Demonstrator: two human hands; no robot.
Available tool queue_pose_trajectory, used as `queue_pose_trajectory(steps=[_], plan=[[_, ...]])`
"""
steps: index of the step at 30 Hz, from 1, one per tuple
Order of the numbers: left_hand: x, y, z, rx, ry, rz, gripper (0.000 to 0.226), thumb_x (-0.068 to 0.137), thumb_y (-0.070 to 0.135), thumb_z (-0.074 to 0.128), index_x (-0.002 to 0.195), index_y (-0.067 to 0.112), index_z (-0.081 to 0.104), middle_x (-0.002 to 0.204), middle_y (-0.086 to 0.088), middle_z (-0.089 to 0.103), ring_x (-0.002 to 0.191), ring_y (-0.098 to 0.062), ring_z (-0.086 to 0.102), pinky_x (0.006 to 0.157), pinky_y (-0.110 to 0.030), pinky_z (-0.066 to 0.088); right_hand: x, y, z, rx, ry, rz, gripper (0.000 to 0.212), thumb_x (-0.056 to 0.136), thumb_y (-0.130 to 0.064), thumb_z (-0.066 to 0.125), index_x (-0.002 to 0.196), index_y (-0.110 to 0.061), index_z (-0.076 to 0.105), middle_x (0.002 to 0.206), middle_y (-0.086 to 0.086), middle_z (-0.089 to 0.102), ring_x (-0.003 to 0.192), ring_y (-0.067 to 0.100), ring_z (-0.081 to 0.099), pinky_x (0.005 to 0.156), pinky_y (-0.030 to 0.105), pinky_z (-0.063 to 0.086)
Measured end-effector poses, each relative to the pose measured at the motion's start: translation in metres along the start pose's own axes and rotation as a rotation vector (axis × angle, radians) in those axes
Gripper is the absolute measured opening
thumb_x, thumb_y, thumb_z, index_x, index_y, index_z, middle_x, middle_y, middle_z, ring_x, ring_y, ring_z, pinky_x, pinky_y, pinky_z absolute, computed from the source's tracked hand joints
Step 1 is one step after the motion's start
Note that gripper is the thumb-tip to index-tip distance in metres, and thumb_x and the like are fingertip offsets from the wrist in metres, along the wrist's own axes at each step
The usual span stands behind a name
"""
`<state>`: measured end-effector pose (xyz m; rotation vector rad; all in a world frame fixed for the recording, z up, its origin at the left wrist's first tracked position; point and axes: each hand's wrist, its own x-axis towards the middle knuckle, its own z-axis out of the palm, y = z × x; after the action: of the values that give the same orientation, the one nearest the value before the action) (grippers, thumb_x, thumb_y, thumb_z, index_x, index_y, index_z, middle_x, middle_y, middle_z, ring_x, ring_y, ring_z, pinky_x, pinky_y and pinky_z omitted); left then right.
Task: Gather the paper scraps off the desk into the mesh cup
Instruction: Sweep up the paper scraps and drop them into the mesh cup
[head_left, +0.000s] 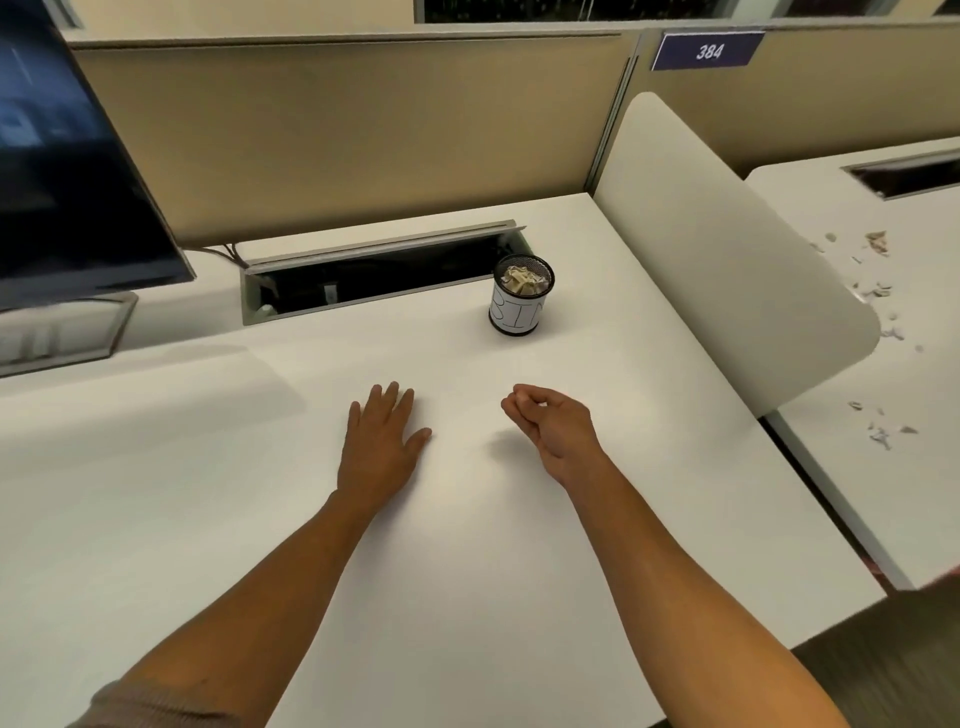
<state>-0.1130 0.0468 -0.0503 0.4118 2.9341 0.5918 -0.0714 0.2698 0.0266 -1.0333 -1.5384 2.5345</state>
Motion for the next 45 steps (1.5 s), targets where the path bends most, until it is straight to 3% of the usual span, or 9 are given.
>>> queue_pose_trajectory(steps=[5, 10, 15, 19, 23, 31, 39, 42, 45], plan=[[0.007, 0.004, 0.015, 0.081, 0.031, -0.056, 0.063, 0.097, 0.058, 0.026, 0.151, 0.026, 0.025, 0.161, 0.002, 0.015, 0.149, -0.018, 0.003, 0.119, -0.045, -0.006, 0.038, -0.037, 0.006, -0.123, 0.025, -0.144, 0.008, 0.085, 0.008, 0.065, 0.09, 0.003, 0.069, 0.086, 0.012, 0.068, 0.07, 0.017, 0.072, 0.082, 0.027, 0.058], [0.006, 0.004, 0.02, 0.11, 0.082, -0.063, 0.063, 0.096, 0.06, 0.021, 0.15, 0.029, 0.027, 0.16, 0.005, 0.017, 0.149, -0.015, 0.003, 0.12, -0.044, -0.005, 0.076, -0.085, 0.027, -0.229, 0.016, -0.311, 0.008, 0.084, 0.006, 0.066, 0.087, -0.001, 0.07, 0.096, 0.021, 0.068, 0.075, 0.024, 0.072, 0.079, 0.03, 0.059], [0.006, 0.006, 0.019, 0.114, 0.095, -0.069, 0.065, 0.094, 0.061, 0.021, 0.149, 0.029, 0.029, 0.16, 0.006, 0.019, 0.149, -0.014, 0.004, 0.12, -0.044, -0.003, 0.108, -0.121, 0.047, -0.595, 0.125, -0.499, 0.011, 0.082, -0.008, 0.068, 0.084, -0.017, 0.074, 0.084, 0.006, 0.074, 0.079, 0.019, 0.073, 0.08, 0.032, 0.057], [0.006, 0.006, 0.019, 0.12, 0.087, -0.077, 0.064, 0.094, 0.062, 0.02, 0.149, 0.03, 0.027, 0.16, 0.007, 0.017, 0.149, -0.012, 0.002, 0.12, -0.043, -0.004, 0.123, -0.133, 0.061, -0.907, 0.132, -0.602, 0.014, 0.085, -0.013, 0.069, 0.097, -0.015, 0.075, 0.101, 0.003, 0.073, 0.089, 0.011, 0.063, 0.078, 0.022, 0.051], [0.006, 0.006, 0.02, 0.117, 0.094, -0.08, 0.062, 0.095, 0.061, 0.022, 0.149, 0.031, 0.027, 0.16, 0.008, 0.018, 0.149, -0.011, 0.003, 0.12, -0.042, -0.005, 0.129, -0.138, 0.064, -1.081, 0.026, -0.616, 0.029, 0.084, -0.007, 0.07, 0.113, -0.011, 0.071, 0.111, 0.005, 0.071, 0.103, 0.015, 0.065, 0.094, 0.024, 0.05], [0.006, 0.005, 0.021, 0.133, 0.12, -0.069, 0.061, 0.096, 0.059, 0.024, 0.148, 0.028, 0.031, 0.159, 0.005, 0.022, 0.148, -0.014, 0.008, 0.119, -0.043, -0.004, 0.137, -0.139, 0.063, -0.894, 0.039, -0.597, 0.049, 0.08, 0.014, 0.043, 0.111, -0.013, 0.071, 0.114, 0.003, 0.071, 0.11, 0.012, 0.064, 0.1, 0.03, 0.049], [0.007, 0.003, 0.023, 0.134, 0.118, -0.078, 0.06, 0.096, 0.059, 0.024, 0.148, 0.03, 0.029, 0.159, 0.007, 0.02, 0.148, -0.011, 0.006, 0.119, -0.04, -0.008, 0.128, -0.117, 0.047, -0.815, 0.179, -0.73, 0.012, 0.083, -0.009, 0.068, 0.093, -0.014, 0.073, 0.086, -0.001, 0.073, 0.077, 0.006, 0.065, 0.069, 0.004, 0.047], [0.006, 0.003, 0.022, 0.13, 0.113, -0.084, 0.06, 0.096, 0.06, 0.023, 0.148, 0.031, 0.028, 0.159, 0.008, 0.019, 0.148, -0.01, 0.004, 0.119, -0.039, -0.009, 0.117, -0.102, 0.04, -0.76, 0.198, -0.771, 0.008, 0.086, -0.015, 0.067, 0.093, -0.015, 0.071, 0.088, -0.004, 0.071, 0.083, 0.006, 0.064, 0.07, 0.006, 0.047], [0.006, 0.003, 0.021, 0.12, 0.088, -0.087, 0.061, 0.096, 0.061, 0.022, 0.149, 0.031, 0.025, 0.16, 0.009, 0.015, 0.148, -0.01, 0.0, 0.118, -0.039, -0.011, 0.103, -0.081, 0.031, -0.761, 0.199, -0.774, 0.017, 0.091, -0.023, 0.063, 0.105, -0.014, 0.068, 0.104, -0.004, 0.069, 0.096, 0.007, 0.06, 0.085, 0.021, 0.05]])
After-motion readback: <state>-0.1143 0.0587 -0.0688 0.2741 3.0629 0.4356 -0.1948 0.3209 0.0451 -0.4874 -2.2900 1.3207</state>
